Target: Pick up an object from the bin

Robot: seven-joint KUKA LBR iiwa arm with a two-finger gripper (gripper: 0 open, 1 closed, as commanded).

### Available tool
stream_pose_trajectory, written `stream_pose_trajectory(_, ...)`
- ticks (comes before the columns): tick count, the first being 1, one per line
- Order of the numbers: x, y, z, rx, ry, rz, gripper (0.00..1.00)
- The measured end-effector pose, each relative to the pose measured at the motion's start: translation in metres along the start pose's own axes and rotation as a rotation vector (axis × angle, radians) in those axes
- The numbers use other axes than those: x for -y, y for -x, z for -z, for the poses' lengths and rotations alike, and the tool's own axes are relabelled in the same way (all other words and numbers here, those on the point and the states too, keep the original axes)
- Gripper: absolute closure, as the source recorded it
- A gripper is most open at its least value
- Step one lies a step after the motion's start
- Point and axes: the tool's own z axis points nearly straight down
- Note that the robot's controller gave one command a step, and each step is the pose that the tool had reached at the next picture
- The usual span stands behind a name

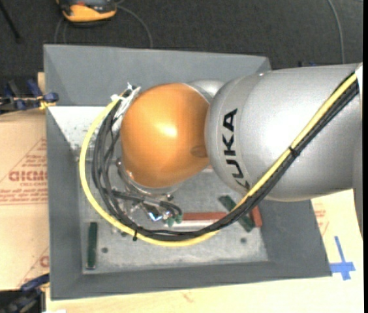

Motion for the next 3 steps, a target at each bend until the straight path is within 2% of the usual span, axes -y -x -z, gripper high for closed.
stream_pose_trajectory(1, 0.002, 0.006, -0.061, 0.004, 0.002, 0.044, 1.00)
stream_pose_trajectory(2, 0.002, -0.005, -0.089, -0.008, 0.004, 0.047, 1.00)
stream_pose_trajectory(3, 0.002, 0.010, -0.080, -0.004, 0.001, 0.063, 1.00)
